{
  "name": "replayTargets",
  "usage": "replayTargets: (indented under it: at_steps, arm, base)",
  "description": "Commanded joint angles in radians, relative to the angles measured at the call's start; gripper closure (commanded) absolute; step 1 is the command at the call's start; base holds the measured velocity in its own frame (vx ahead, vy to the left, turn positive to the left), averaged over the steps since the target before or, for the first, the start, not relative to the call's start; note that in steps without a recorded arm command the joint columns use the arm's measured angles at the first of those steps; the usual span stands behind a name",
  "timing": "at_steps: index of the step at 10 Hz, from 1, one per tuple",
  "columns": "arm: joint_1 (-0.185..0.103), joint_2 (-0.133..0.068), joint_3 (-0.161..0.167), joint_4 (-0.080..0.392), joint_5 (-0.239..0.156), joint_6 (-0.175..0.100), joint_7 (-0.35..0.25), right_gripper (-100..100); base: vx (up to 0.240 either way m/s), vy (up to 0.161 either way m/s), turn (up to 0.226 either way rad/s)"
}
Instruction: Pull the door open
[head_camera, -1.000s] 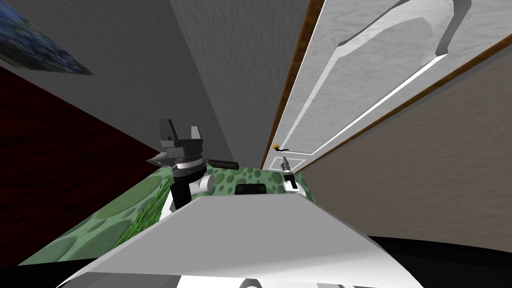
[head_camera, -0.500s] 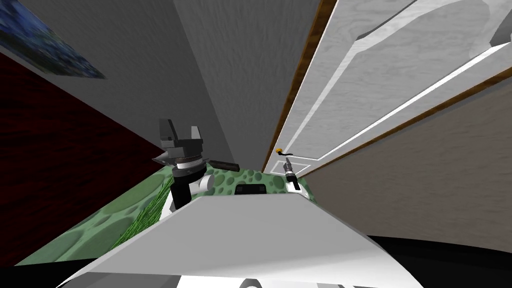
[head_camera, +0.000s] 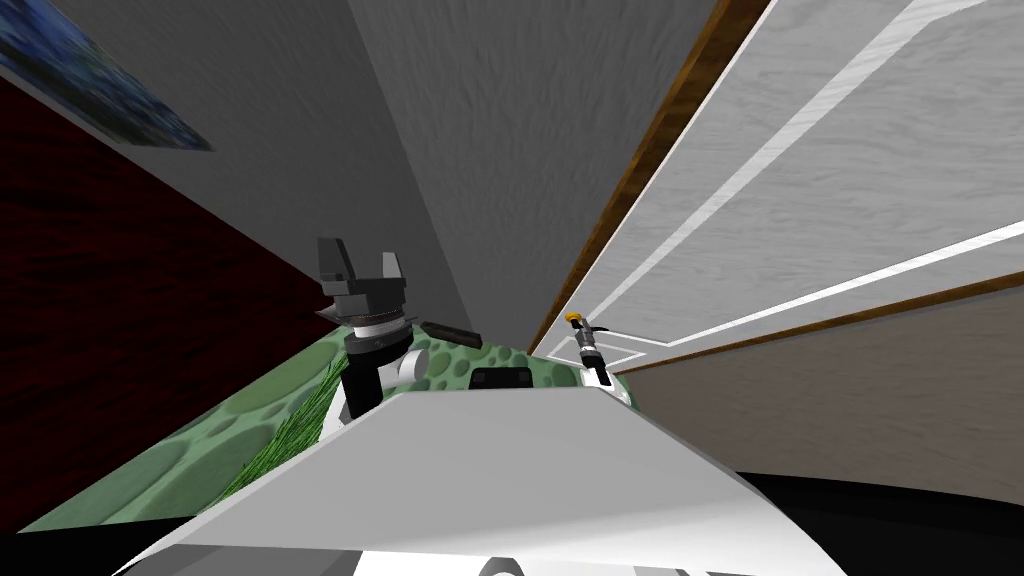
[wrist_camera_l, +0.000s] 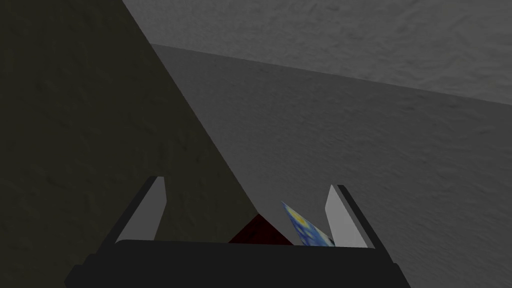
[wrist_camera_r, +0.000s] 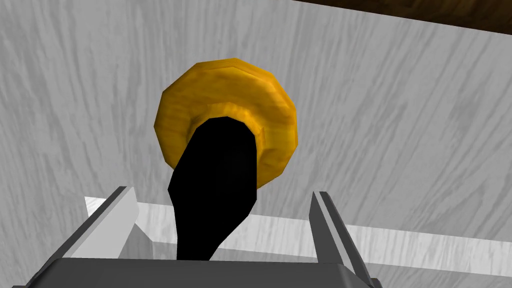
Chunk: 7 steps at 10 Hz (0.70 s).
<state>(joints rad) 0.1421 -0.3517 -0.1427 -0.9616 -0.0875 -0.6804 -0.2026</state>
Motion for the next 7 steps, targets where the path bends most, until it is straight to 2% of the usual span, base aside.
replayTargets:
  at_steps: [1,2,3,7]
  arm:
    - [-0.006,-0.012,-0.009,0.028,-0.006,-0.015,-0.008,-100]
    - [-0.003,-0.005,-0.005,0.015,-0.003,-0.008,-0.003,-100]
    - [-0.003,-0.005,-0.005,0.015,-0.003,-0.008,-0.003,100]
    - [-0.003,-0.005,-0.005,0.015,-0.003,-0.008,-0.003,100]
  base:
    - [0.099,-0.020,0.044]
    - [0.047,-0.009,0.015]
    - [-0.005,0.000,-0.012]
    - [-0.010,0.000,0.001]
